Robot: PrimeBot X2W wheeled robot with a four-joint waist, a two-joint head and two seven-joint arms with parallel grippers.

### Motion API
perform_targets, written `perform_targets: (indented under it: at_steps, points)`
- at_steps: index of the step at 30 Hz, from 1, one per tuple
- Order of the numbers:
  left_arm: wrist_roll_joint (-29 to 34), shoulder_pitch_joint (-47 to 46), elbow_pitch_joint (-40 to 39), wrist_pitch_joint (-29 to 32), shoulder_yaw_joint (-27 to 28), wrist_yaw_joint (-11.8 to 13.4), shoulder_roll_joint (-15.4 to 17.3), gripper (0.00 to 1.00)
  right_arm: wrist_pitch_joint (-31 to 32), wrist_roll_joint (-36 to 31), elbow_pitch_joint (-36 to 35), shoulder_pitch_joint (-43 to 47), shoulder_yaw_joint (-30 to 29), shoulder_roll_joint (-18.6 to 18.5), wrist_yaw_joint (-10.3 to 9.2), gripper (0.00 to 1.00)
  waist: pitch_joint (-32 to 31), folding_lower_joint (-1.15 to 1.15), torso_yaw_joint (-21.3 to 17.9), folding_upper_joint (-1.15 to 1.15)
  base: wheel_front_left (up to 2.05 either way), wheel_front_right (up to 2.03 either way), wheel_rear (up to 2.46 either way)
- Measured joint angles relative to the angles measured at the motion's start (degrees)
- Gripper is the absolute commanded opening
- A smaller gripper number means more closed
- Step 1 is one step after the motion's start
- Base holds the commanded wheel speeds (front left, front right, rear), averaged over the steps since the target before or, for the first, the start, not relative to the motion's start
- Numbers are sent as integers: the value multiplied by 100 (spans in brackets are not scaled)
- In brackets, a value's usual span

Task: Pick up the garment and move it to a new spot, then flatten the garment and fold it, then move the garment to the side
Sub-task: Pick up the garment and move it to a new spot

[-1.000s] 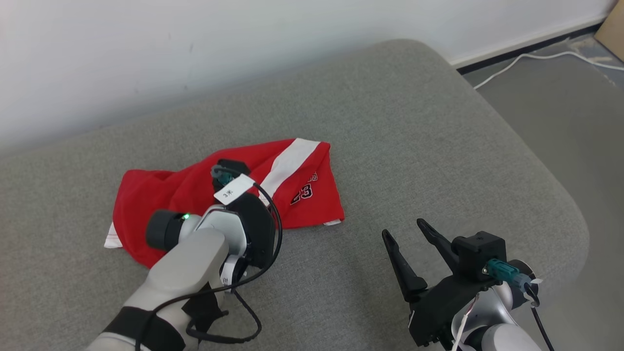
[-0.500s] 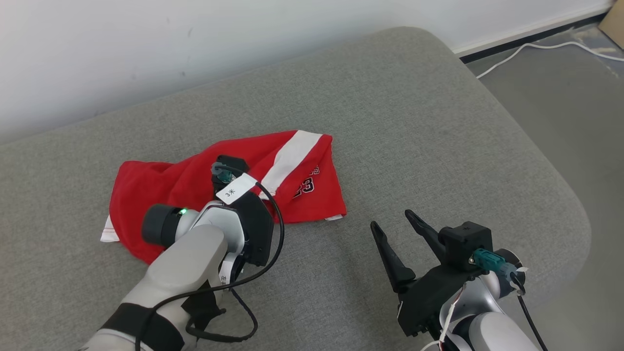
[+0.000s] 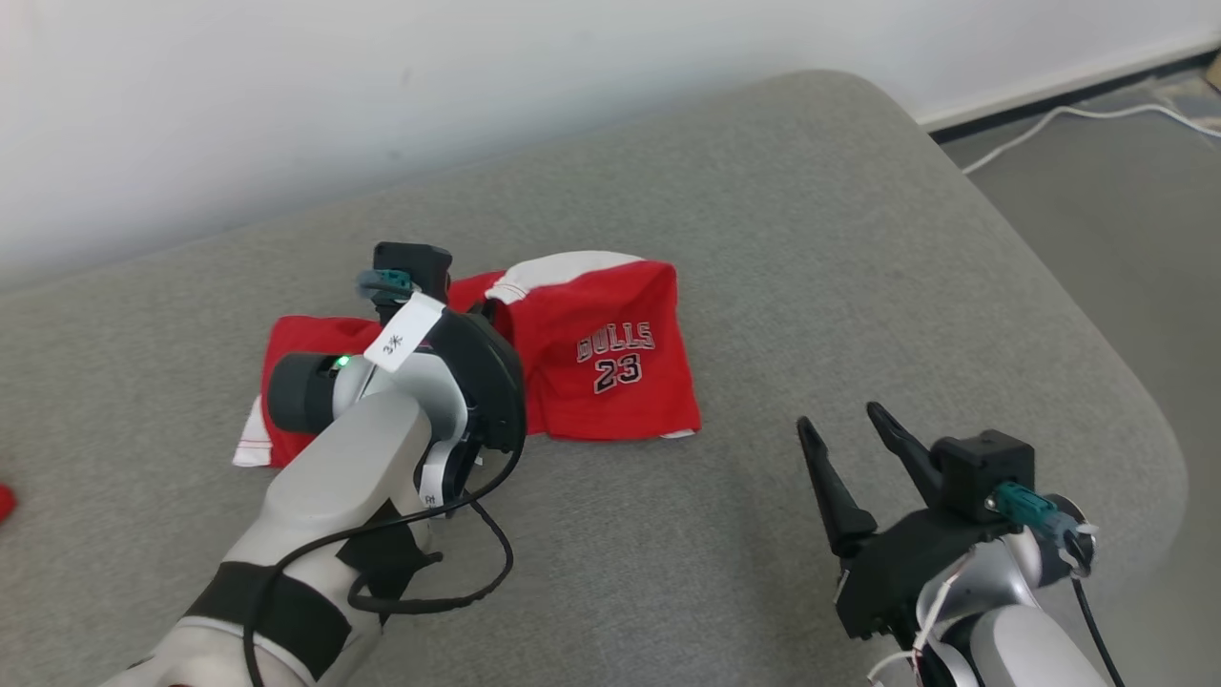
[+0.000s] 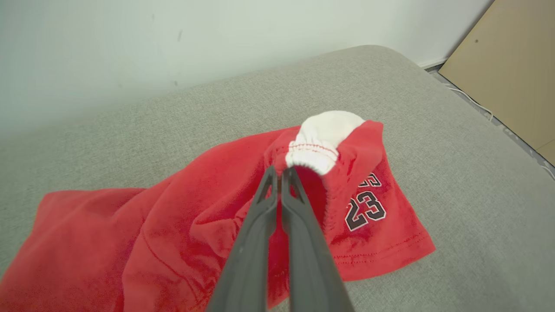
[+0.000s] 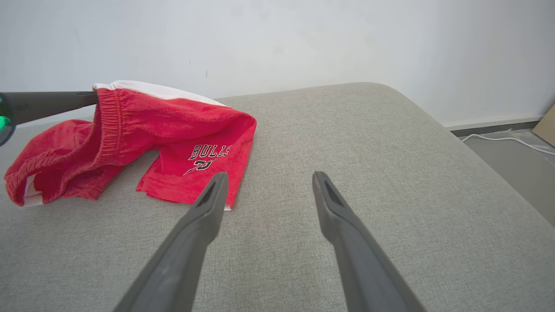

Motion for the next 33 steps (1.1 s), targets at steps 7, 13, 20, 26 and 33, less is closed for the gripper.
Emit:
perform_targets:
  at_steps: [7, 13, 20, 26, 33]
  points:
    - [46, 394, -40, -770, 191, 0, 411, 0, -79, 9, 45, 332, -274, -181, -64, 100, -282, 0, 382, 0, 0, 0, 0]
    - [102, 1397, -156, -1284, 253, 0, 866, 0, -97, 9, -65, 781, -439, -324, -158, 100, -612, -1, 756, 0, 0, 0, 0]
    - [404, 2329, -109, -1480, 99, 0, 1451, 0, -35, 7, -286, 1029, -428, -345, -165, 100, -961, -1, 1156, -1, 0, 0, 0]
    - [948, 2356, -324, -1606, -202, 0, 1803, 81, 86, -13, -431, 1010, -335, -350, -181, 100, -1153, -1, 1362, -1, 0, 0, 0]
    - [1269, 2474, -831, -1652, -449, 0, 1856, 100, 215, -25, -461, 981, -281, -359, -180, 100, -1234, -1, 1380, -1, 0, 0, 0]
